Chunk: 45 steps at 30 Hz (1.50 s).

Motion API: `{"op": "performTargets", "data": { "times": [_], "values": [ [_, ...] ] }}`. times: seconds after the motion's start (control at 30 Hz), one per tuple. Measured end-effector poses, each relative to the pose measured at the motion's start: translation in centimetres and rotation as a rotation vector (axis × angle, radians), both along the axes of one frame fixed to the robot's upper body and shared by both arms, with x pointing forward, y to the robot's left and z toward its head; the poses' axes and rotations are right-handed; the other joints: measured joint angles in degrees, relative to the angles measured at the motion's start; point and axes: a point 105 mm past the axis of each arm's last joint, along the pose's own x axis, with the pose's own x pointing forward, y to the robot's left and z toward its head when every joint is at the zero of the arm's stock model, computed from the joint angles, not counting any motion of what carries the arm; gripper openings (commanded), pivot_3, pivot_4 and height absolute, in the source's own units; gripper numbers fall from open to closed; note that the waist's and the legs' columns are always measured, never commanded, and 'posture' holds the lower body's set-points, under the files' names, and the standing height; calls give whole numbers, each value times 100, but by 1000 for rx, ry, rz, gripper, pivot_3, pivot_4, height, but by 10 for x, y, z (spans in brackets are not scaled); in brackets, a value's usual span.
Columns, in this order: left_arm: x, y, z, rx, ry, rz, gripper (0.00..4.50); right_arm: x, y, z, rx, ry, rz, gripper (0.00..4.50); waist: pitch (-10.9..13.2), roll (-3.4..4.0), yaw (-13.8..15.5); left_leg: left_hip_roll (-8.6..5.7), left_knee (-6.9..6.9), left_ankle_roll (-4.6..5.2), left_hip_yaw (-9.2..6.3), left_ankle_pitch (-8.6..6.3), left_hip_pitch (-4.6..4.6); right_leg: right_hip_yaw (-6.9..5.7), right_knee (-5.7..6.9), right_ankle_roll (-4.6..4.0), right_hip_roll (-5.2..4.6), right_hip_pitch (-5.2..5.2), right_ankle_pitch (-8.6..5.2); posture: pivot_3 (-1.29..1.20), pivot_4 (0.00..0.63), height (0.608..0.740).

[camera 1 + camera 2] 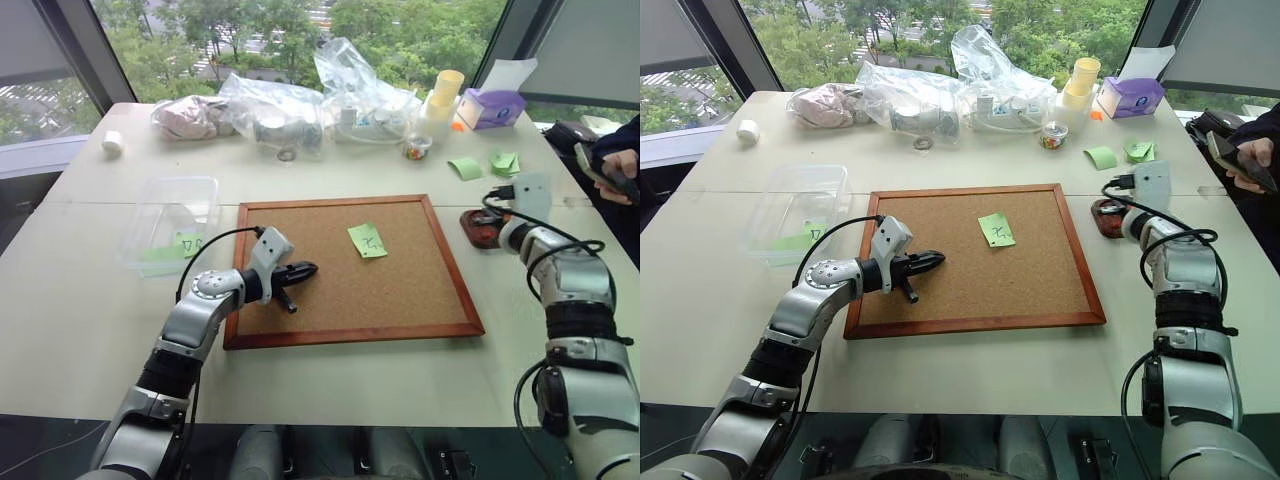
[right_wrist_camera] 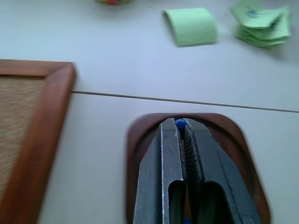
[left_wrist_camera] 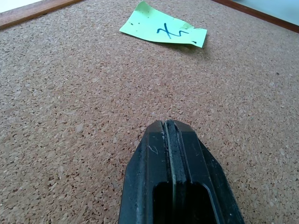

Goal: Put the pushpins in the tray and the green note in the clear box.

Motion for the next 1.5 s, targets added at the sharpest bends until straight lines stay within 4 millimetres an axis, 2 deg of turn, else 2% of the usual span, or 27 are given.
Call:
{"op": "performTargets", "data": {
  "times": [0.13, 0.5, 0.6, 0.8, 1.13, 1.23, 1.37, 1.5],
  "values": [
    [0, 0, 0, 0, -1, 0, 0, -1, -7, -15, 28, 36, -26, 66, 0, 0, -1, 1, 0, -1, 0, 0, 0, 0, 0, 0, 0, 0, 0, 0, 150, 740],
    [-1, 1, 0, 2, -2, 3, 0, -1, -6, -14, 39, 30, -13, 66, 0, 1, -8, 2, 0, -4, 0, 2, 0, 0, 0, 1, 0, 1, 0, 0, 150, 740],
    [-1, 1, 0, 2, -2, 3, 0, -3, -3, -12, 45, 24, 9, 986, 0, 1, -7, 3, -1, -4, 0, 2, 0, 0, 0, 1, 0, 1, 0, 0, 150, 740],
    [-1, 1, 0, 2, -2, 3, 0, -5, 0, -8, 39, 20, 16, 4067, 0, 1, -6, 3, -1, -5, 0, 3, 0, 0, 0, 1, 0, 1, 0, 0, 150, 740],
    [-1, 0, 0, -1, -1, 4, 0, -7, 12, 9, 39, -16, 63, 4067, 0, 1, -2, 3, -1, -5, -1, 3, 0, 0, 0, 1, 0, 1, 0, 0, 150, 740],
    [-1, 1, 0, 0, -1, 7, 0, -6, 34, 19, 45, -40, 150, 4067, -2, 3, -1, 4, -1, -5, -2, 3, 1, 0, 0, 1, 0, 1, 0, 0, 150, 740],
    [-1, -1, 0, -5, -1, 6, 0, -11, 93, 23, 66, -37, 386, 4067, -2, 4, 12, 4, -1, -5, -5, 2, 0, -1, 1, 1, 0, 1, 0, 0, 150, 740],
    [-1, -2, 0, -9, -1, 4, 0, -23, 130, 19, 100, -5, 549, 4067, -2, 3, 25, 3, -1, 1, -7, -1, -3, -1, -2, 1, -2, 1, 0, 0, 150, 740]
  ]
}}
